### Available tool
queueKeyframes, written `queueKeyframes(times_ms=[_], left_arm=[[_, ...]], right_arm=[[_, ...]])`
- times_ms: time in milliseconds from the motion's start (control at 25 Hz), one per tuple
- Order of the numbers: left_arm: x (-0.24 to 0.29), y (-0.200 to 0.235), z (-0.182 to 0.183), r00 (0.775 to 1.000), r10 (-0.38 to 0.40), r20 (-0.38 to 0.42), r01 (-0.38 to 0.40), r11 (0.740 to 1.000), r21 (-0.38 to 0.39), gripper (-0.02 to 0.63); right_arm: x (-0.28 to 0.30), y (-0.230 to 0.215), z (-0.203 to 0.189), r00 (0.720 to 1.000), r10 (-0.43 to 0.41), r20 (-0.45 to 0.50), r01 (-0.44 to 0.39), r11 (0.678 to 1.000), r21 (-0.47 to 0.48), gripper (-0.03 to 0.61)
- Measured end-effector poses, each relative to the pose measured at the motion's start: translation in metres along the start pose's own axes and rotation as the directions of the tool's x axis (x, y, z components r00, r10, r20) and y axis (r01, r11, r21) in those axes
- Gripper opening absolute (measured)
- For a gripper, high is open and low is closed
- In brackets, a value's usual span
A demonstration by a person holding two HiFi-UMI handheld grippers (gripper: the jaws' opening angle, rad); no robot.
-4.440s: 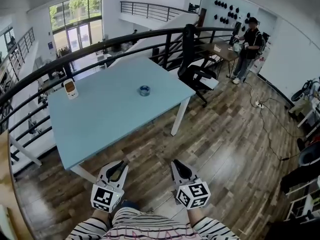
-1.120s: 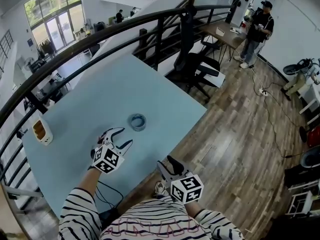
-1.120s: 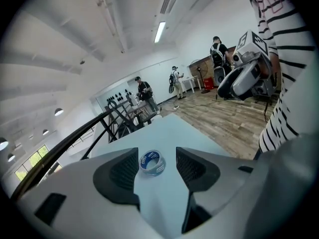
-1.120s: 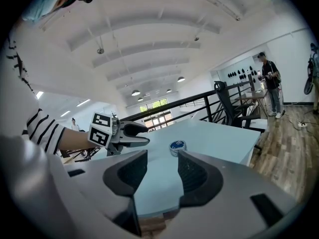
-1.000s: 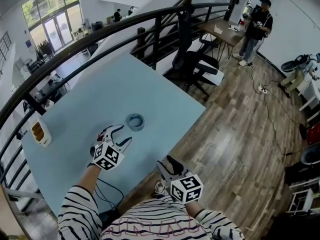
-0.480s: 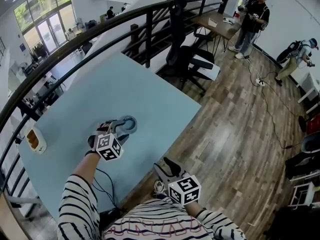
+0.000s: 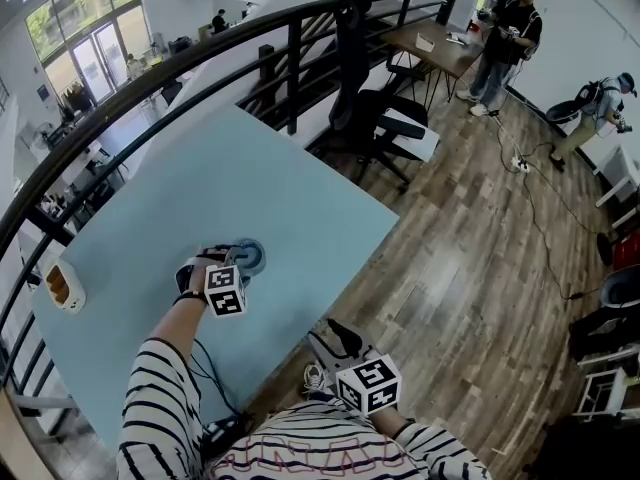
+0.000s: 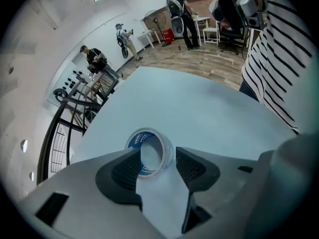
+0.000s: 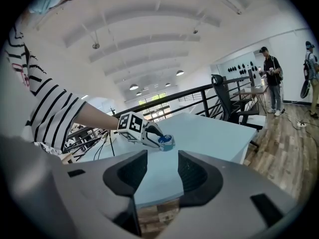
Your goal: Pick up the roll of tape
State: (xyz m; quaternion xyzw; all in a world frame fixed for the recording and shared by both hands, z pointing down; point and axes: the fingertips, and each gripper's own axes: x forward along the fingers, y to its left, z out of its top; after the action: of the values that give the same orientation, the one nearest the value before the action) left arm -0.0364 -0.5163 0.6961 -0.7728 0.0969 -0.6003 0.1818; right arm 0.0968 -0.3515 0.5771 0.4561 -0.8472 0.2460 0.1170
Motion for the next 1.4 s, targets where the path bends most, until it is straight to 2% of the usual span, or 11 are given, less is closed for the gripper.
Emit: queueKeyframes(times_ms=[280, 480, 640, 720, 920, 1040, 1400], left_arm=[[0.029, -0.008, -0.004, 0.992, -0.093, -0.081, 0.099, 0.992, 0.073, 0.213], [0.040, -0.010, -0.005, 0.980, -0.156, -0.127, 0.168, 0.982, 0.089, 0.204], [0.044, -0.019, -0.008, 0.967, -0.201, -0.157, 0.220, 0.969, 0.114, 0.117], [0.045, -0.022, -0.008, 0.964, -0.211, -0.159, 0.232, 0.965, 0.124, 0.101], [0.044, -0.023, -0.009, 0.962, -0.220, -0.163, 0.236, 0.968, 0.083, 0.074], [0.040, -0.022, -0.011, 0.964, -0.203, -0.169, 0.220, 0.972, 0.088, 0.060], [0.021, -0.011, -0.009, 0.992, -0.060, -0.110, 0.062, 0.998, 0.021, 0.058]], right_arm=[[0.003, -0.021, -0.002, 1.000, -0.006, -0.018, 0.006, 1.000, 0.016, 0.186], [0.006, -0.031, 0.002, 1.000, -0.003, -0.026, 0.004, 1.000, 0.019, 0.186], [0.006, -0.038, 0.002, 0.999, -0.006, -0.032, 0.007, 1.000, 0.022, 0.186], [0.006, -0.041, 0.002, 0.999, -0.010, -0.033, 0.011, 1.000, 0.024, 0.186], [0.009, -0.041, 0.003, 0.999, -0.009, -0.031, 0.009, 1.000, 0.021, 0.186], [0.008, -0.038, 0.005, 1.000, -0.005, -0.031, 0.006, 1.000, 0.021, 0.186], [-0.001, -0.023, -0.002, 1.000, -0.012, -0.018, 0.012, 1.000, 0.019, 0.186]])
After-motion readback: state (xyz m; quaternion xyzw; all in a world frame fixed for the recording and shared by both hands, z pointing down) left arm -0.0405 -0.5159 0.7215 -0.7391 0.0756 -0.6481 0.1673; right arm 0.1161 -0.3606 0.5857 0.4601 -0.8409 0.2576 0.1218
